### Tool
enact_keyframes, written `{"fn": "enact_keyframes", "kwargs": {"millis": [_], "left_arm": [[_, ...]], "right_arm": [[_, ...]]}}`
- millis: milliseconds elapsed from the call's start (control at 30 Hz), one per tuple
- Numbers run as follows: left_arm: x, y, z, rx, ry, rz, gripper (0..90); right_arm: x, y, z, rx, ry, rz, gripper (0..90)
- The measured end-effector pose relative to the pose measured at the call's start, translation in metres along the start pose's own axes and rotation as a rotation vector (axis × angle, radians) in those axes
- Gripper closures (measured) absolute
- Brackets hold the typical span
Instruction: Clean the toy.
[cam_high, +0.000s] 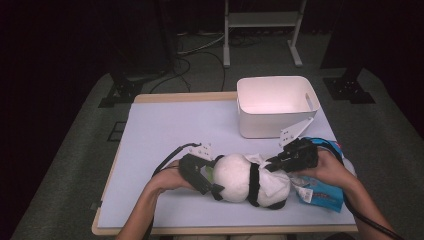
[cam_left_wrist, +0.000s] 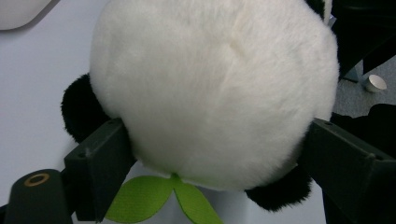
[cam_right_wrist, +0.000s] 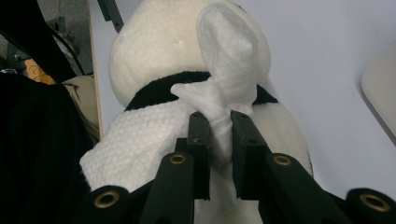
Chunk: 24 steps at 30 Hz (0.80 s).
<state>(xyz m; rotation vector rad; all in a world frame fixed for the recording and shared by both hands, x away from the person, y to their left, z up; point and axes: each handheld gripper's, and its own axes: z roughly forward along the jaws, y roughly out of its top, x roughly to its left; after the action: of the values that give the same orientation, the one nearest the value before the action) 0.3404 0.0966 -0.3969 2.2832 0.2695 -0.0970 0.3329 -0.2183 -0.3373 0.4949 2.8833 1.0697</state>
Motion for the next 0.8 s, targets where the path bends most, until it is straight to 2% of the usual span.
{"fn": "enact_keyframes", "kwargs": {"millis": [233, 467, 600, 800], "left_arm": [[-0.003, 0.005, -0.002, -0.018, 0.005, 0.007, 12.0], [-0.007, 0.01, -0.005, -0.049, 0.009, 0.017, 12.0], [-0.008, 0.012, -0.006, -0.045, 0.014, 0.021, 12.1], [-0.01, 0.016, -0.007, -0.06, 0.016, 0.029, 12.1]], "right_arm": [[0.002, 0.005, 0.0, -0.019, 0.011, 0.002, 78.8], [0.007, 0.018, 0.01, -0.021, 0.038, -0.036, 78.9], [0.011, 0.027, 0.015, -0.025, 0.051, -0.056, 78.9], [0.011, 0.034, 0.016, -0.045, 0.075, -0.054, 78.9]]}}
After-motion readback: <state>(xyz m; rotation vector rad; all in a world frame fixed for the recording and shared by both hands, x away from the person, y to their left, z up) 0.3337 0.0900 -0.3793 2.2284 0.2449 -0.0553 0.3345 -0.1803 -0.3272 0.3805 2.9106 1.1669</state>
